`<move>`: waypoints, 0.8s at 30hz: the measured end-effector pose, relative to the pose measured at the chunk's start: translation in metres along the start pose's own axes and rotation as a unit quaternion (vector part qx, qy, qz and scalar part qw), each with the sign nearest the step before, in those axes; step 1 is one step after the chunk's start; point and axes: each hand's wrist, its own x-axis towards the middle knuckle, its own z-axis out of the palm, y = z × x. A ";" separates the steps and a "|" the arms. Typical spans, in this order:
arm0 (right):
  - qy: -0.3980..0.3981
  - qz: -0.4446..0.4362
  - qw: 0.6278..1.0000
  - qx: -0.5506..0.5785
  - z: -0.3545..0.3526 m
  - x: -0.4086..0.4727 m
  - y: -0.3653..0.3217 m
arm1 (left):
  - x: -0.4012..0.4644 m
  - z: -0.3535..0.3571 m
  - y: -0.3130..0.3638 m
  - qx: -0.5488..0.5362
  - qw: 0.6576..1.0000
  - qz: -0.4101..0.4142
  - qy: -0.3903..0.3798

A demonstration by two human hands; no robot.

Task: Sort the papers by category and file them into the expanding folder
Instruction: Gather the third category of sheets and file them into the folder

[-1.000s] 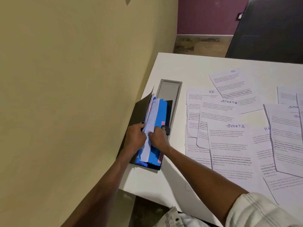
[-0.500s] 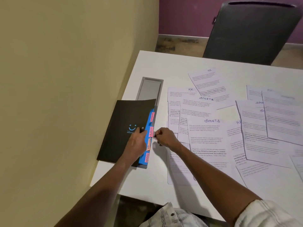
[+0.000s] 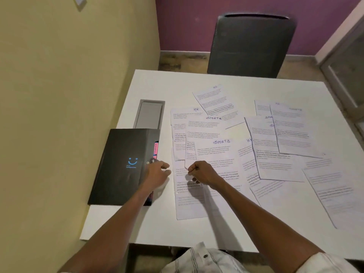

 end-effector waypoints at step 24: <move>-0.022 -0.002 1.000 -0.021 -0.099 -0.008 0.079 | -0.056 0.049 0.032 -0.046 0.996 -0.074 0.031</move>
